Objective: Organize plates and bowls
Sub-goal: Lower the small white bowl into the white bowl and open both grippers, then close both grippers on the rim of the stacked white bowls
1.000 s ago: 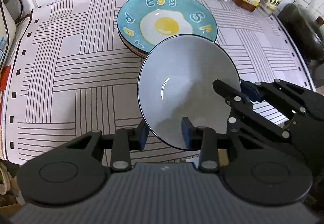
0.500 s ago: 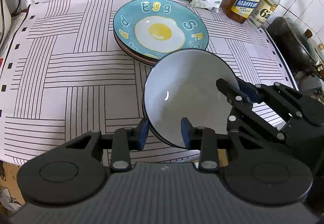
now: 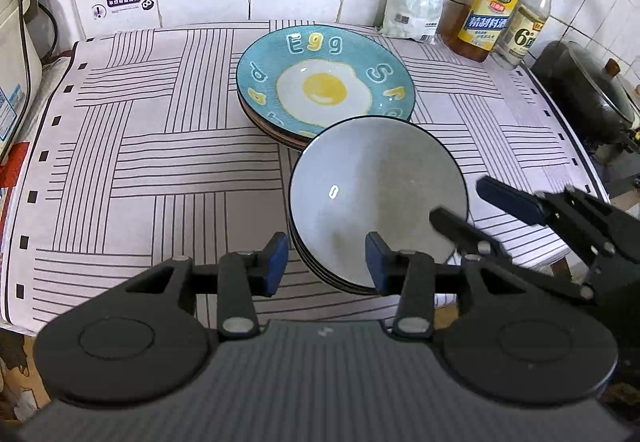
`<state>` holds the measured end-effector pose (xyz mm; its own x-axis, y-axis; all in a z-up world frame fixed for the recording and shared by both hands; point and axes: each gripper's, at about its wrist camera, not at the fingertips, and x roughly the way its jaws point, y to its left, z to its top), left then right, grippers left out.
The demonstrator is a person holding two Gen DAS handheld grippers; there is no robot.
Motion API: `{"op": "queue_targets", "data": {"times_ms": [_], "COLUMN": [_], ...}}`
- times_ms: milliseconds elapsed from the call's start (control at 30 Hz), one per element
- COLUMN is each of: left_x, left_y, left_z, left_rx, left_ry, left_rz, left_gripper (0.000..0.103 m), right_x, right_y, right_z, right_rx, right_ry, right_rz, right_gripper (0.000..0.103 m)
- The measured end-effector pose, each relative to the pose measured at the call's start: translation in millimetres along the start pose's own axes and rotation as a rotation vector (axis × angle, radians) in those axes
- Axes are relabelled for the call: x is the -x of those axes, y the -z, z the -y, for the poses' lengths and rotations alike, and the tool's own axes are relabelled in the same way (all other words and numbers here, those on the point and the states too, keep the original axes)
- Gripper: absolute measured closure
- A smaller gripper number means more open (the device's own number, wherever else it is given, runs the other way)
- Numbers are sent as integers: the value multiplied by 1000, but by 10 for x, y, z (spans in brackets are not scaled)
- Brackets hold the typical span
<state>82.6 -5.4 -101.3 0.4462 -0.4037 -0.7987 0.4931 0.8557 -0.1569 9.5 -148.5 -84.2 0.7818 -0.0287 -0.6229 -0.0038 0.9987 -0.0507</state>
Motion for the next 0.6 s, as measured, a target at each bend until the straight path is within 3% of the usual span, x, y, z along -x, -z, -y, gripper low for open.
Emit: {"op": "queue_targets", "data": {"times_ms": [167, 333, 600], "left_x": [80, 194, 312], "left_y": [58, 127, 290], "left_z": [64, 52, 45], "left_rx": [-14, 9, -21], "left_ry": [1, 40, 28], "left_rz": [14, 15, 3], "left_gripper": [56, 53, 52], "right_x": [177, 335, 495], "right_y": [105, 144, 201], "right_z": [49, 28, -9], "right_rx": [-80, -70, -60], "right_ry": [-51, -50, -47], "right_rz": [-2, -28, -31], "right_gripper": [47, 40, 40]}}
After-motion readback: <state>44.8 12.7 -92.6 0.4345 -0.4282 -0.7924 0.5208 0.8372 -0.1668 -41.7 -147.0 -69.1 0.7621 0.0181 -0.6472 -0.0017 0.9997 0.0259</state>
